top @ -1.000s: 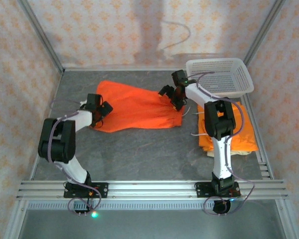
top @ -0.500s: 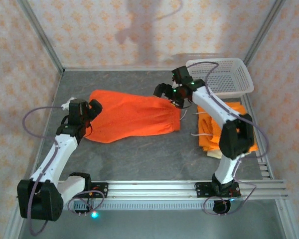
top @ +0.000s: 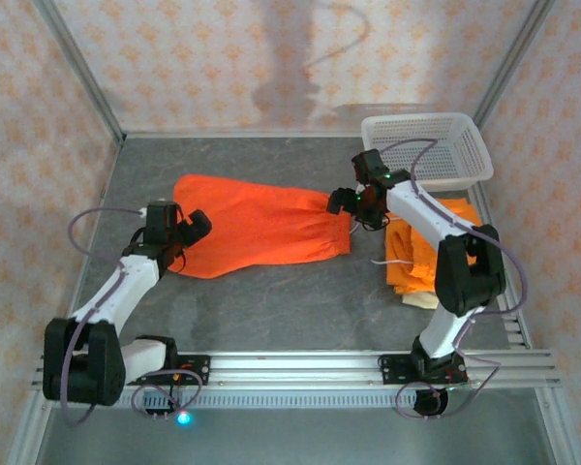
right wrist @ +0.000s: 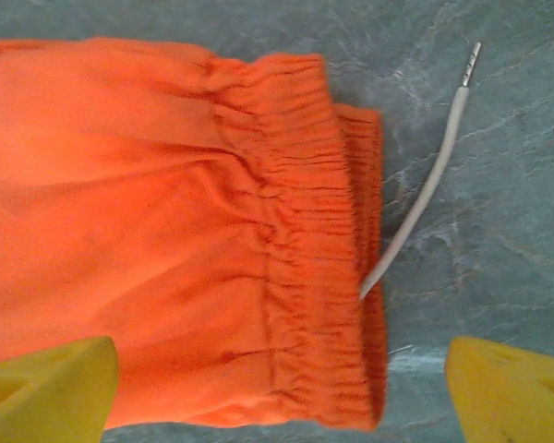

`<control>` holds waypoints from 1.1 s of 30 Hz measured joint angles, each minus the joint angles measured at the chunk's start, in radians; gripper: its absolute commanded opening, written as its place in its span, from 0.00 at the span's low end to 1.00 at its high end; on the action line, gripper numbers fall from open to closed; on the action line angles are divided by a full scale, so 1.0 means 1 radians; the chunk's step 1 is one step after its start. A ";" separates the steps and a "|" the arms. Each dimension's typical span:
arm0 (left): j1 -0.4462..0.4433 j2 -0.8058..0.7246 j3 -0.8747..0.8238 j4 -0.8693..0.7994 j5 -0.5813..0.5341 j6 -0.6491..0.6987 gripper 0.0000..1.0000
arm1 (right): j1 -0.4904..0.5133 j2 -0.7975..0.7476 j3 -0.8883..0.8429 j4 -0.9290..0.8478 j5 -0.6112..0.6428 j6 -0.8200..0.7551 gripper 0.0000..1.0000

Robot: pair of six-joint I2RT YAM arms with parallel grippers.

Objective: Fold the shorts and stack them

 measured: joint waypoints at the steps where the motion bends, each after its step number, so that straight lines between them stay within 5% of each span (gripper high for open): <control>1: 0.000 0.020 -0.009 0.009 0.007 0.000 1.00 | -0.003 0.017 0.000 0.000 0.000 -0.003 0.84; 9: 0.000 0.196 -0.032 0.074 0.014 -0.017 1.00 | -0.005 0.146 0.034 -0.016 0.003 -0.026 0.71; 20: 0.000 0.214 -0.032 0.102 0.013 -0.027 1.00 | -0.006 0.260 0.074 -0.007 -0.021 -0.019 0.55; 33: 0.000 0.158 -0.033 0.096 0.019 -0.042 1.00 | -0.010 0.293 0.109 0.037 -0.045 0.008 0.06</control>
